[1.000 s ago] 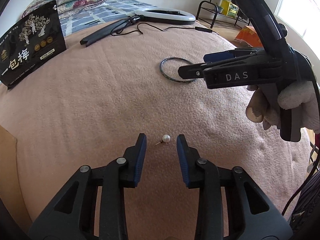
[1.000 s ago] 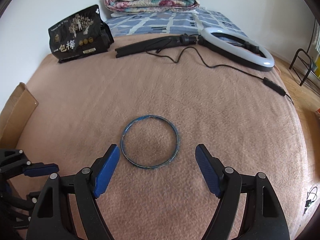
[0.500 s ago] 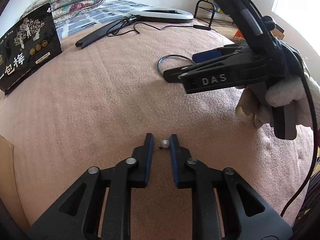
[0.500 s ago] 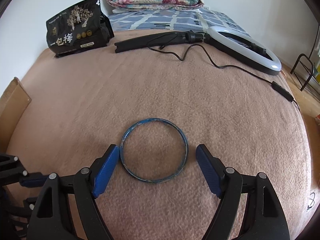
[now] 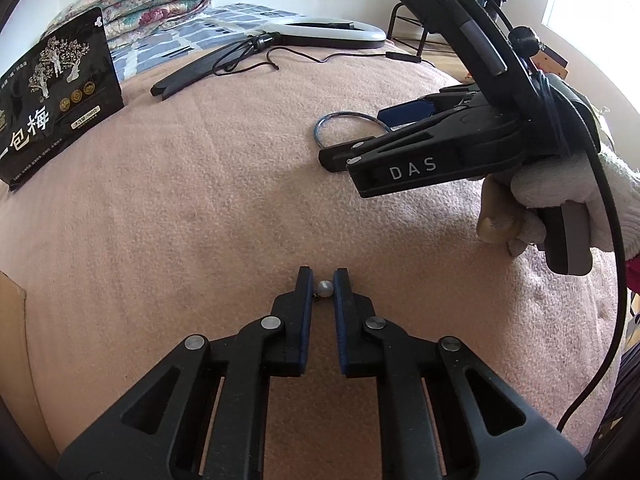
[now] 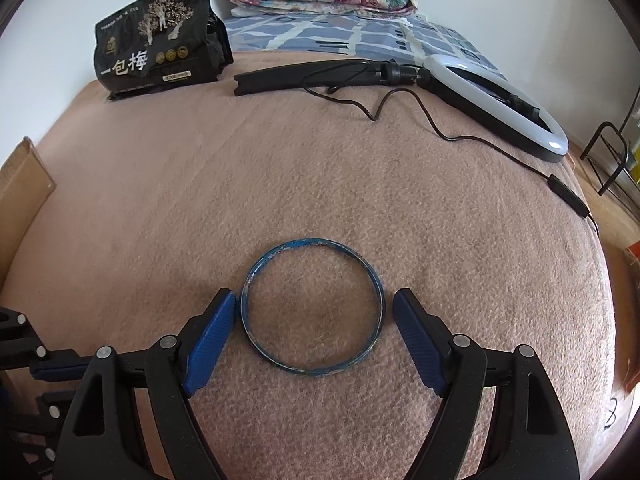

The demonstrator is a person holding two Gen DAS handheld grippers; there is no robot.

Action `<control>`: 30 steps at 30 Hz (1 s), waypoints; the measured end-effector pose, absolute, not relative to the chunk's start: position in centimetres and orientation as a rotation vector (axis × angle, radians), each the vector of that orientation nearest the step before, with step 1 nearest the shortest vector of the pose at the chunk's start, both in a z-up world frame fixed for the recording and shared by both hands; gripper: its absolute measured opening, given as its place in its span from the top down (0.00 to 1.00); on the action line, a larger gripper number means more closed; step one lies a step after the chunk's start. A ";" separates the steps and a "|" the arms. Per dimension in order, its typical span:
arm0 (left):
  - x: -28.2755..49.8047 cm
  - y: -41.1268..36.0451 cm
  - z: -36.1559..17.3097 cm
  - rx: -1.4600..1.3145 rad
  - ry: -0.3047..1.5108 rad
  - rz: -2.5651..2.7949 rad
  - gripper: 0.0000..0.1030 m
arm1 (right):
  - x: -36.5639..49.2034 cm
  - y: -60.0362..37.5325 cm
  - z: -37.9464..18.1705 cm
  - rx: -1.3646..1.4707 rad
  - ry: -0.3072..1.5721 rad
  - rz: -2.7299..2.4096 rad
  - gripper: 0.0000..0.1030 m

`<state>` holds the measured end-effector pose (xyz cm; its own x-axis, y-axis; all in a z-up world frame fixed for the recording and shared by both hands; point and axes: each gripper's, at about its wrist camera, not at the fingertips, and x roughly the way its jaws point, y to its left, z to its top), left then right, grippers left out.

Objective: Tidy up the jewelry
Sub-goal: 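Grasp the pearl earring with the left tool while the right tool grasps the blue bangle, then lift the earring and blue bangle and carry both over the box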

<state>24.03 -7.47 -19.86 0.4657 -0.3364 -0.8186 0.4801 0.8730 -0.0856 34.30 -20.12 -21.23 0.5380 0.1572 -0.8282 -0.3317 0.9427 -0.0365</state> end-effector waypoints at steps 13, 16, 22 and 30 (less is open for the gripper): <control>23.9 -6.8 -18.5 0.158 0.945 -0.487 0.92 | 33.2 -20.5 -19.8 -0.189 0.936 0.287 0.30; 23.7 -6.5 -17.7 0.150 0.932 -0.479 0.92 | 32.8 -20.6 -19.1 -0.182 0.922 0.287 0.30; 23.3 -5.6 -15.9 0.129 0.905 -0.463 0.92 | 32.0 -20.4 -17.3 -0.176 0.889 0.289 0.30; 22.2 -4.1 -13.0 0.105 0.861 -0.440 0.92 | 30.7 -19.6 -14.6 -0.166 0.849 0.307 0.30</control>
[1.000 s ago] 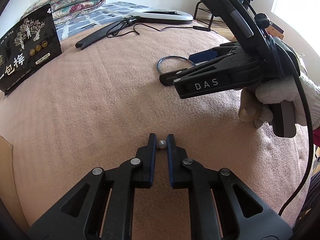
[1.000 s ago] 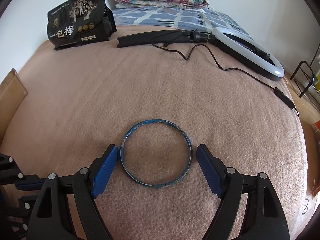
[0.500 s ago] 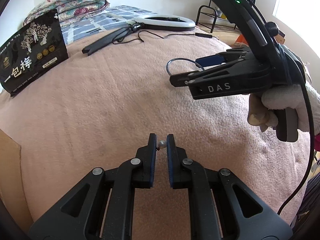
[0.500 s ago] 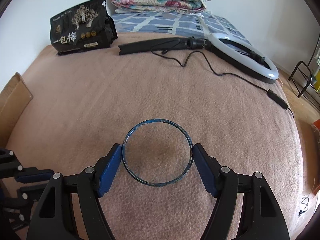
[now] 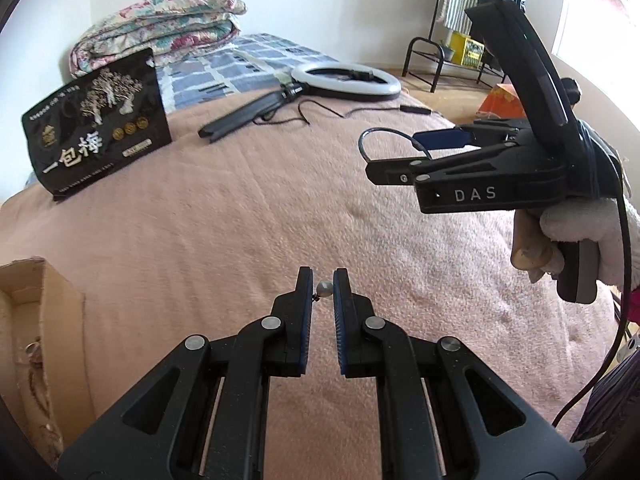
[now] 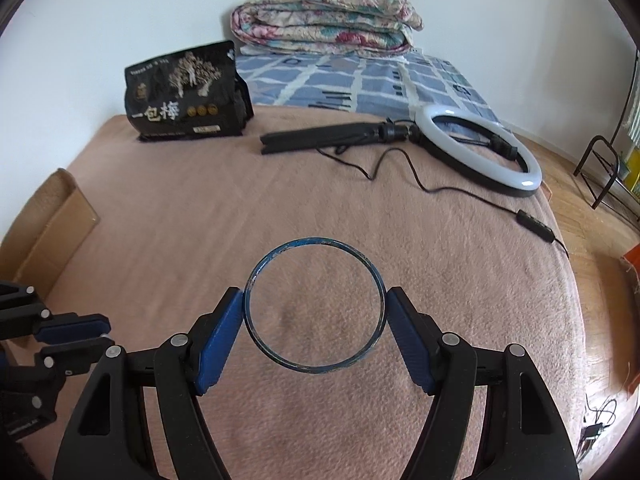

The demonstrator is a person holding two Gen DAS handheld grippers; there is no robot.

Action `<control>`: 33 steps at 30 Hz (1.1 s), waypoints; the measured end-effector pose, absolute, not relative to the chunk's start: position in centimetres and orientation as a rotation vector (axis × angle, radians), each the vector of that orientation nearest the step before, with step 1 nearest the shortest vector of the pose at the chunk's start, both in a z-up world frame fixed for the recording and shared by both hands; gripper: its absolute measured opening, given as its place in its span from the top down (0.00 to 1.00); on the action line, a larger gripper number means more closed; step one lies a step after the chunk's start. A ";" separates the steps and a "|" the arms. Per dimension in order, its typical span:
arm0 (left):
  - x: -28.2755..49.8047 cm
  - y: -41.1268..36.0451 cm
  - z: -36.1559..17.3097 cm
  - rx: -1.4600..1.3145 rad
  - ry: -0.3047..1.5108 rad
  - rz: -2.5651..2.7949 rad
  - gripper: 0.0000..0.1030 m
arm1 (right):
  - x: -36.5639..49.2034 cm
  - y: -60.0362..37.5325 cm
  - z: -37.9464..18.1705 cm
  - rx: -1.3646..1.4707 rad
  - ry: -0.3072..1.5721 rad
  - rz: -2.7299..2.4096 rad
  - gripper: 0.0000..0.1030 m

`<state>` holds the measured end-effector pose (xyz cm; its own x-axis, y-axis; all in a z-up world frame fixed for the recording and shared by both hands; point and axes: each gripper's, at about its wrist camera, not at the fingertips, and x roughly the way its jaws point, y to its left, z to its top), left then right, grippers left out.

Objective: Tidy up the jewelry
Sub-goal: 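Lift the earring and blue bangle and carry both over the box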

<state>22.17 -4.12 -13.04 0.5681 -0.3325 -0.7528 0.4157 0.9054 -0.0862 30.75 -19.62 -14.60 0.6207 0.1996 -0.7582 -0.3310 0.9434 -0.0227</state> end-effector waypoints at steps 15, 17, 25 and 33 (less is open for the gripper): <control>18.8 0.0 -8.0 0.071 0.774 -0.384 0.92 | 27.1 -16.4 -10.1 -0.164 0.779 0.358 0.30; 18.5 1.0 -7.4 0.061 0.765 -0.369 0.92 | 26.8 -15.6 -9.5 -0.167 0.769 0.373 0.30; 17.5 6.2 -5.8 0.030 0.735 -0.289 0.92 | 25.9 -11.2 -8.0 -0.194 0.743 0.445 0.30; 16.4 12.5 -5.0 -0.010 0.715 -0.175 0.92 | 25.5 -5.5 -7.4 -0.224 0.730 0.534 0.30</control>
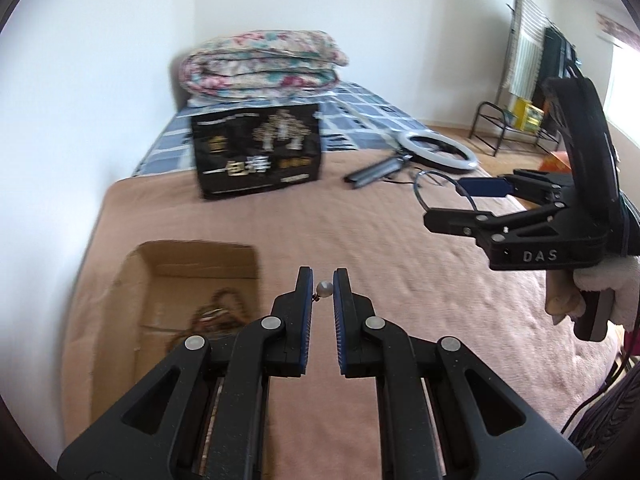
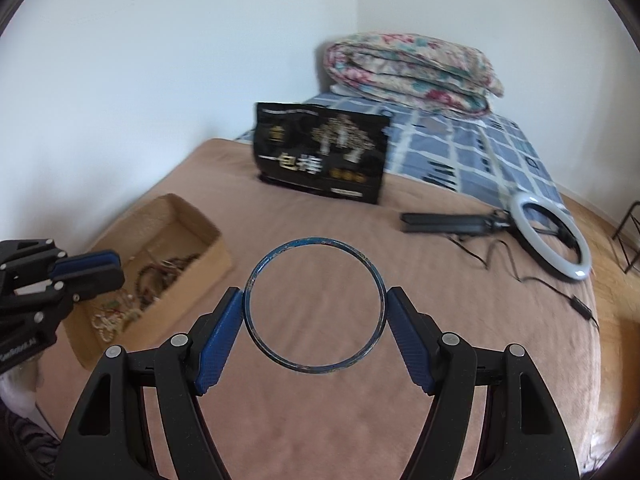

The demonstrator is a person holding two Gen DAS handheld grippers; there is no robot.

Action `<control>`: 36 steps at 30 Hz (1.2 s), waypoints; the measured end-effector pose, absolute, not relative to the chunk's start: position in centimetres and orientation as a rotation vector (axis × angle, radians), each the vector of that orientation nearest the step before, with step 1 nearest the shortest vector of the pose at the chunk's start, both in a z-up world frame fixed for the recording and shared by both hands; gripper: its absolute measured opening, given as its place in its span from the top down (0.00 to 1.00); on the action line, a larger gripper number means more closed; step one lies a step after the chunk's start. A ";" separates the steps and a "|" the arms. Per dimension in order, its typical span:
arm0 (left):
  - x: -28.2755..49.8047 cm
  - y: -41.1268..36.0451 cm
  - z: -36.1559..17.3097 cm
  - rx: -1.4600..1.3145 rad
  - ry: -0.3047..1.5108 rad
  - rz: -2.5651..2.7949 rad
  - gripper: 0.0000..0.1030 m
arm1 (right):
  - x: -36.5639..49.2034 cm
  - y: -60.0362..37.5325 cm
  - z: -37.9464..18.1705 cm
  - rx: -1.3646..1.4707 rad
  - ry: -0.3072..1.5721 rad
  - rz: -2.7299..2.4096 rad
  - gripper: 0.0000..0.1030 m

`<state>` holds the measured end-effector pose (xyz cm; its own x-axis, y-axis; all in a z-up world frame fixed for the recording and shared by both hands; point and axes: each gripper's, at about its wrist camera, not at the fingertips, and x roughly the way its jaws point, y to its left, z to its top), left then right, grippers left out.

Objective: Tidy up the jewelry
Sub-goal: 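Lift the earring and blue bangle and carry both over the box, then open both tools to drop the earring and bangle into the box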

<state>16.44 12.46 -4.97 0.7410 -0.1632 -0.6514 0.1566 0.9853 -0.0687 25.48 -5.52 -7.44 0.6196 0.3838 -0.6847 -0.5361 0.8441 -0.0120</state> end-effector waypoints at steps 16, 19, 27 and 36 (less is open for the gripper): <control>13.9 21.9 -6.3 -0.068 0.728 -0.016 0.92 | 25.8 5.7 -8.6 -0.281 0.739 0.693 0.30; 13.7 22.7 -7.0 -0.076 0.737 -0.007 0.92 | 25.9 7.3 -9.0 -0.292 0.745 0.712 0.30; 13.6 23.6 -7.9 -0.093 0.753 0.007 0.92 | 26.3 10.9 -10.3 -0.303 0.774 0.747 0.30; 13.3 24.4 -8.6 -0.110 0.763 0.017 0.92 | 26.7 12.4 -11.3 -0.296 0.800 0.754 0.30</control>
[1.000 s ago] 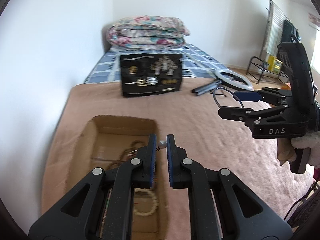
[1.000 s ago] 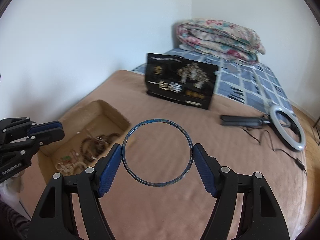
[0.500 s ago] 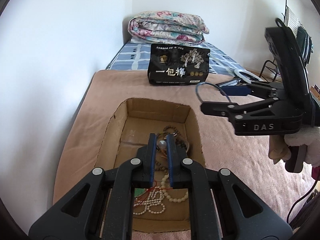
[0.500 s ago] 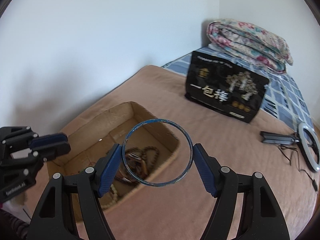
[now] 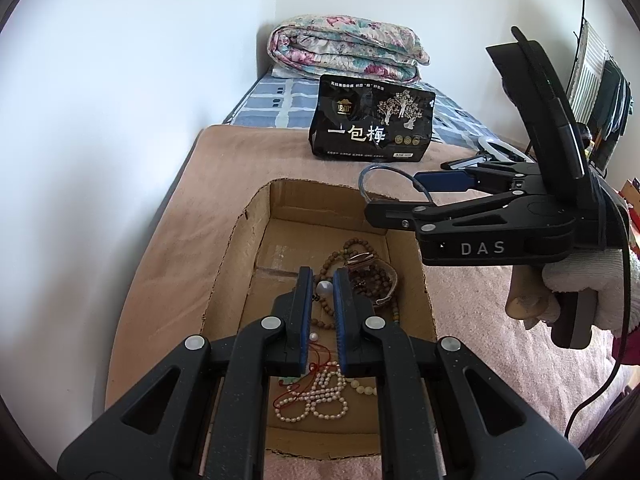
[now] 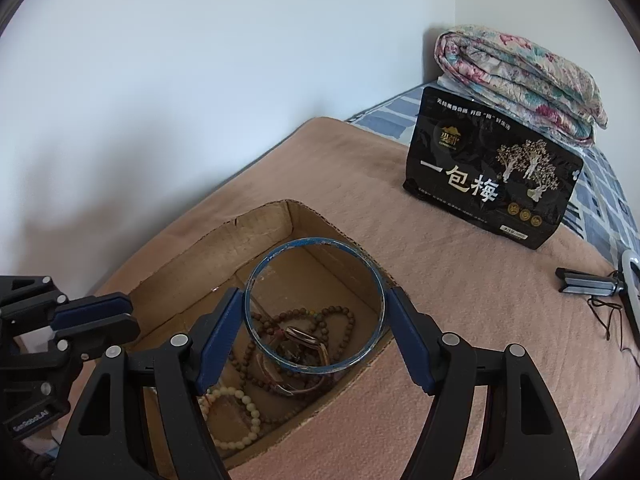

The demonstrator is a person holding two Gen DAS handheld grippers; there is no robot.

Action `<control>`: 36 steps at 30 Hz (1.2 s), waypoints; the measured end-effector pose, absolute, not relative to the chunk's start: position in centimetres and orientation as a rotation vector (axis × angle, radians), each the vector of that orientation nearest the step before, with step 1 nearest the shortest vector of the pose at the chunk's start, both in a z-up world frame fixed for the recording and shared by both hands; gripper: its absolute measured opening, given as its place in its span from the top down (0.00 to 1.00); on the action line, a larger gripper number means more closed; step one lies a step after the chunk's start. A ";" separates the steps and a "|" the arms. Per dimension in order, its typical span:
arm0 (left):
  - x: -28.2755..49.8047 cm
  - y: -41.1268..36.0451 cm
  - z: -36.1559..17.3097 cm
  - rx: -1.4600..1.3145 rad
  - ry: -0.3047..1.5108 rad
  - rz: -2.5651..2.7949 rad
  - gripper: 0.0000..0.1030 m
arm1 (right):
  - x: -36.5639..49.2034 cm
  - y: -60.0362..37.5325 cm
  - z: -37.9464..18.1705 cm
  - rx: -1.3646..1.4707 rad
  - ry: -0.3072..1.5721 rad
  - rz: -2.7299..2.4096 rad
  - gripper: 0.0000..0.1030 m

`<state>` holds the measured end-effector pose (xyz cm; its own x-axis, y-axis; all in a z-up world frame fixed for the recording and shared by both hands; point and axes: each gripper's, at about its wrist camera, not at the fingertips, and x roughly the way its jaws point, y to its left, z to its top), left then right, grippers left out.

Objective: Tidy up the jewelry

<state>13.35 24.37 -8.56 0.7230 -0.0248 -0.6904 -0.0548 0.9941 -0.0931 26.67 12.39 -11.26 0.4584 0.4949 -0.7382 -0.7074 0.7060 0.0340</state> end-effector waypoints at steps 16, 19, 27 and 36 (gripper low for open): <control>13.0 24.5 -8.8 -0.110 0.747 0.054 0.51 | 26.7 12.6 -11.1 -0.293 0.791 0.729 0.23; 12.5 24.4 -8.4 -0.106 0.744 0.054 0.51 | 26.5 12.4 -10.8 -0.284 0.796 0.730 0.23; 10.7 23.2 -6.3 -0.076 0.717 0.051 0.51 | 24.8 11.1 -9.4 -0.271 0.779 0.728 0.23; 8.2 21.5 -2.6 -0.055 0.671 0.055 0.51 | 22.1 8.3 -6.2 -0.252 0.731 0.722 0.23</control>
<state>8.25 21.45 -2.60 0.7820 0.0332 -0.6224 -0.0686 0.9971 -0.0330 22.06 8.32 -6.18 0.5197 0.5108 -0.6848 -0.6783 0.7340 0.0327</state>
